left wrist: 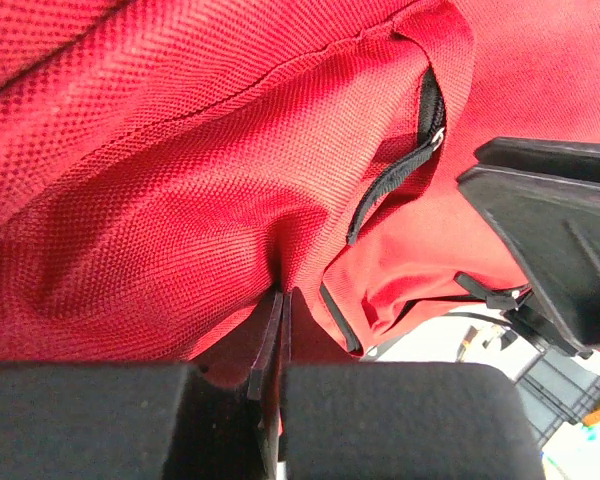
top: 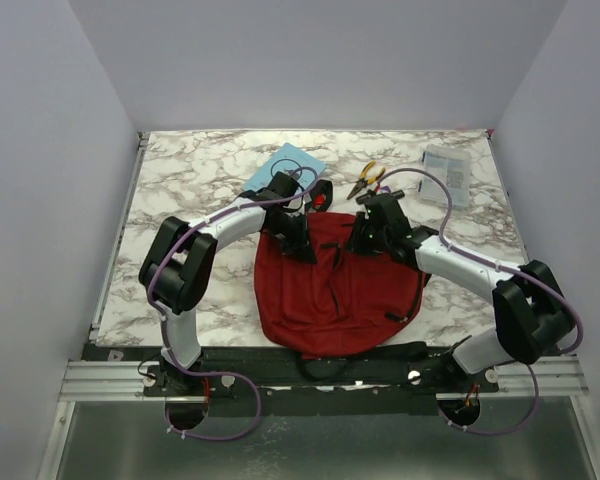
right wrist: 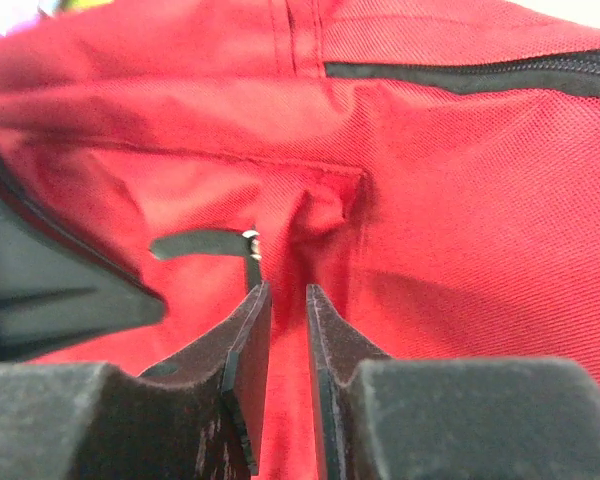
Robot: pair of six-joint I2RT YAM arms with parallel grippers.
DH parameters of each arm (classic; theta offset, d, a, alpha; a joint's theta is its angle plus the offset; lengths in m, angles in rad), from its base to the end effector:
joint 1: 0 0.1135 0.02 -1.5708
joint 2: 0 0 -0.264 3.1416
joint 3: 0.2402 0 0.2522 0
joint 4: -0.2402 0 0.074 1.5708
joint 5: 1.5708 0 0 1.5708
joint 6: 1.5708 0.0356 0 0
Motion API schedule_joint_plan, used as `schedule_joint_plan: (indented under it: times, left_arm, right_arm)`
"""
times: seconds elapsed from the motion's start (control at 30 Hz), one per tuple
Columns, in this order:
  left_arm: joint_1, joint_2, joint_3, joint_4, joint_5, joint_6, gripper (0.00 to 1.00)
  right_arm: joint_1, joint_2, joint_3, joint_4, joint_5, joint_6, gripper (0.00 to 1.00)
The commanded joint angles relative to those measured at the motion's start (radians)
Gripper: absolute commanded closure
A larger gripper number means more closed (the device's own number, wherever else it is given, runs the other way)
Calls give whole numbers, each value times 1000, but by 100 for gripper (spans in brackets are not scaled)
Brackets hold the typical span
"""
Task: Pack the student bag
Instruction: Unzip the student bag at the center of the board.
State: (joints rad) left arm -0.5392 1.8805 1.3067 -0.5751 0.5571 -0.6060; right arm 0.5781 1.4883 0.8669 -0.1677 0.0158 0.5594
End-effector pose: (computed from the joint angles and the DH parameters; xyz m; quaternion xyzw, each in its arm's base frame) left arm 0.3176 -0.2120 0.1873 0.0262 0.9415 -0.3351 0.0235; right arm 0.2596 0.1687 0.2050 -0.0056 0.9245 0.1990 0.3249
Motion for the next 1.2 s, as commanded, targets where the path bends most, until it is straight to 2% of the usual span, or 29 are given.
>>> schedule_joint_plan:
  times: [0.0, 0.07, 0.17, 0.43, 0.57, 0.67, 0.73, 1.03, 1.17]
  left_arm:
    - [2, -34, -32, 41, 95, -48, 100]
    - [5, -40, -34, 46, 102, -52, 100]
    - [8, -50, -38, 47, 95, -51, 100]
    - [12, -55, -40, 48, 93, -52, 100]
    - [12, -59, -43, 47, 92, -54, 100]
    - [12, -66, -46, 50, 93, -55, 100]
    - [12, -74, -46, 52, 96, -55, 100]
    - [12, -96, -51, 54, 75, -55, 100]
    - [12, -94, -52, 54, 70, -57, 100]
  right_arm:
    - [-6, -51, 38, -35, -59, 297, 73]
    - [-6, -64, 4, 61, -156, 368, 68]
    - [-5, -71, -19, 136, -188, 453, 57]
    - [-7, 29, -17, 149, -240, 749, 55]
    - [-6, 79, 51, -4, -122, 851, 54]
    - [-6, 118, 126, -144, -47, 884, 45]
    - [-7, 141, 152, -177, -33, 900, 41]
    - [-8, 261, 316, -382, -21, 926, 50]
    - [-7, 273, 323, -388, -21, 950, 55]
